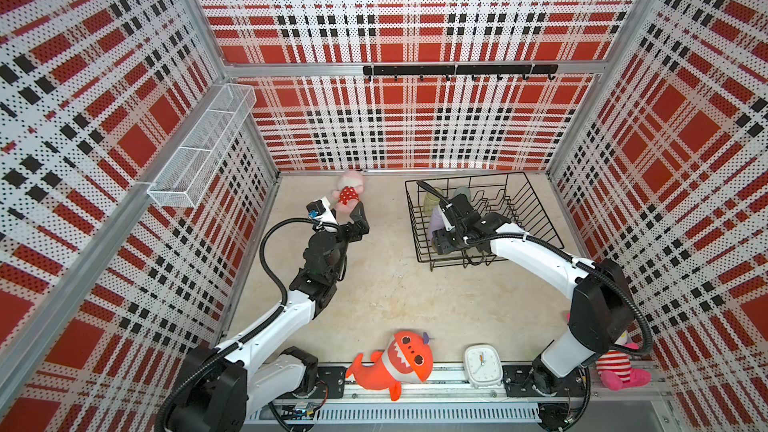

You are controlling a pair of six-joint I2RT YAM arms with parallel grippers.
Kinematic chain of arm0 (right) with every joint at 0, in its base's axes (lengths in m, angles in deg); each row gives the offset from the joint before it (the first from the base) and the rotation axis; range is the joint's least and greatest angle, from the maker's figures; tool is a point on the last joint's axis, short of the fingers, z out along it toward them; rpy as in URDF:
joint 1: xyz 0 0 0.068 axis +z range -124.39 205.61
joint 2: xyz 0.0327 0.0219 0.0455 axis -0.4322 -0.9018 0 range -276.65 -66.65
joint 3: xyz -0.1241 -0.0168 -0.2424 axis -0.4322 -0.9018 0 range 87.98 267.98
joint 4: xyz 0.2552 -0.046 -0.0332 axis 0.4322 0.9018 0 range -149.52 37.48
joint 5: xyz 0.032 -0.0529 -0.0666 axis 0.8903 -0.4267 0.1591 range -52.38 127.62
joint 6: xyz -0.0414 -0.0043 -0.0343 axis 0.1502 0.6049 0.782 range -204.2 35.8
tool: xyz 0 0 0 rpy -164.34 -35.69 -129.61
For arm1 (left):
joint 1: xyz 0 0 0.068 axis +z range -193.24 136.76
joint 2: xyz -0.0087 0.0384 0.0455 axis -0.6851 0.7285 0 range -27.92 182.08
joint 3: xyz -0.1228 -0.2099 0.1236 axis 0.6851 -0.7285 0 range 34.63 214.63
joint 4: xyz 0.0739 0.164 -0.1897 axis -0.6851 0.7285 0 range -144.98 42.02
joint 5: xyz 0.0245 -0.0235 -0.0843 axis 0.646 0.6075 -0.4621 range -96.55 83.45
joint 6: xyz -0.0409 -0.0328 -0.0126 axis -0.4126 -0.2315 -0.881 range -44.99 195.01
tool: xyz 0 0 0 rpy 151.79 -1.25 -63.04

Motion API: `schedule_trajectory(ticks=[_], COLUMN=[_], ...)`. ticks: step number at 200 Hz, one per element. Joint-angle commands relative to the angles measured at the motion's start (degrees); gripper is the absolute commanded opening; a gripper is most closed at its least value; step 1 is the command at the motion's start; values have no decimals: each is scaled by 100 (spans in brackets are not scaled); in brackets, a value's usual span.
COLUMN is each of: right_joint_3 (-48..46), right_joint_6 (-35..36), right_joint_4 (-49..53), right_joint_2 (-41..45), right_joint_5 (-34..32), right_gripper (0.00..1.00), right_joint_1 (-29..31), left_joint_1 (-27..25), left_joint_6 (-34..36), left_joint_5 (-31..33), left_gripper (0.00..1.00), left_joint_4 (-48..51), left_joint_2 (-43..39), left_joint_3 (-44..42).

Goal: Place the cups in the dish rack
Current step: 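Lower the gold cup into the rack slot with the right gripper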

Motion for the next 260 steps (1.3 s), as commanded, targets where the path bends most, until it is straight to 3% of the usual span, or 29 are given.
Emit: schedule_trajectory(ticks=[1, 96, 142, 182, 260], right_joint_3=[-106, -161, -122, -151, 96], right_joint_6=[-65, -58, -25, 3, 126], right_joint_4=[-141, -329, -302, -285, -83], right_joint_2=[-121, -471, -486, -416, 241], right_joint_5=[-284, -288, -369, -399, -416], right_gripper=[70, 73, 79, 85, 85], right_joint_1=[37, 33, 33, 33, 29], left_joint_1=[42, 47, 55, 50, 50], left_joint_6=[-45, -144, -142, -135, -125], left_joint_5=[9, -51, 30, 83, 136], left_gripper=[92, 93, 93, 93, 93], left_joint_4=[-46, -42, -46, -45, -42], left_joint_2=[-27, 64, 34, 52, 23], left_joint_3=[-11, 15, 24, -2, -90])
